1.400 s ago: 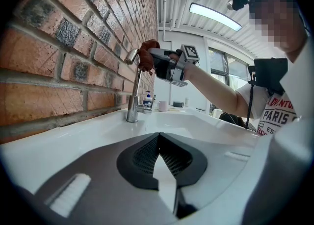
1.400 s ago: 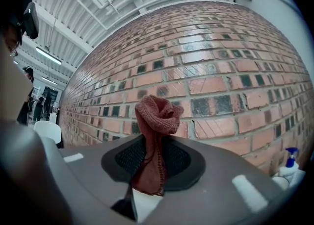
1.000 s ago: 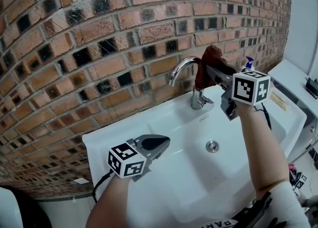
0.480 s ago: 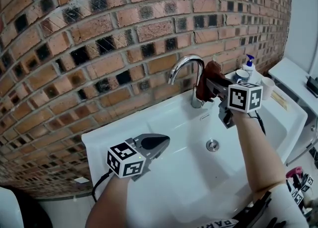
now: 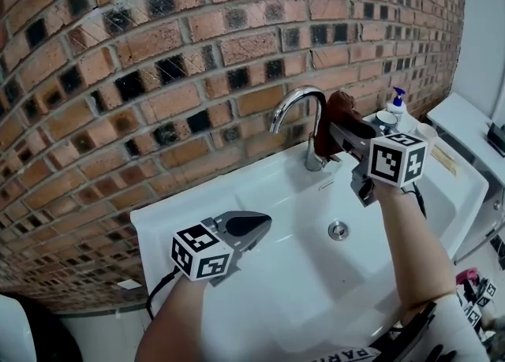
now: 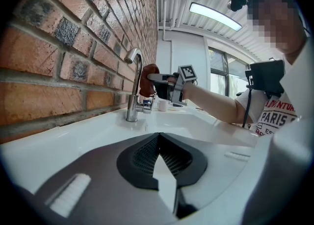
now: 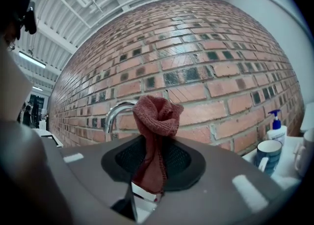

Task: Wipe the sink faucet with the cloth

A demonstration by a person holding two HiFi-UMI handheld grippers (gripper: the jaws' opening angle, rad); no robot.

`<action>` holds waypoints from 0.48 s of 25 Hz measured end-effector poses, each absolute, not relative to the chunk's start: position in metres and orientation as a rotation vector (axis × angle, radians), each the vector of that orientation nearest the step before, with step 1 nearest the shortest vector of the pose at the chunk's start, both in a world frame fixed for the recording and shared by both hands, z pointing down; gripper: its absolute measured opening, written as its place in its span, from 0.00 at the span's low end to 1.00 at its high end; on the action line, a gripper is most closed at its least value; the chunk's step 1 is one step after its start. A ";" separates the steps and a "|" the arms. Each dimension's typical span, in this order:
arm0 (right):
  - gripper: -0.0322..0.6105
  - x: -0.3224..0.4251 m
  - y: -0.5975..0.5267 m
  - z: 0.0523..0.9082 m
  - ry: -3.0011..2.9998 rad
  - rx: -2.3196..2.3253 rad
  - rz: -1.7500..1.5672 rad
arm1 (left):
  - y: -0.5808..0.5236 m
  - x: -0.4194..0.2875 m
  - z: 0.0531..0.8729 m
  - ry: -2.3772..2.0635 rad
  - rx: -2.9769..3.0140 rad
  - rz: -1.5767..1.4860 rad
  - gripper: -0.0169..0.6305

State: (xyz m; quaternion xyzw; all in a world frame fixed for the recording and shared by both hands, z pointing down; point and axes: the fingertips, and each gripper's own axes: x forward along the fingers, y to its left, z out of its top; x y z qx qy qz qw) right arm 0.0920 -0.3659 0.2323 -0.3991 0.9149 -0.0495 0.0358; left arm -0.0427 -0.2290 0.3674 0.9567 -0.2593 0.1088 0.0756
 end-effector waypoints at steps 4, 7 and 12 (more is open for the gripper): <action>0.20 0.069 -0.345 0.219 2.855 -1.138 -0.052 | -0.229 -0.043 0.369 -0.779 2.867 0.324 0.04; 0.20 0.049 -0.335 0.216 2.905 -1.064 0.013 | -0.228 -0.043 0.368 -0.777 2.868 0.322 0.04; 0.20 0.034 -0.340 0.227 2.982 -1.068 0.087 | -0.228 -0.043 0.367 -0.774 2.866 0.324 0.04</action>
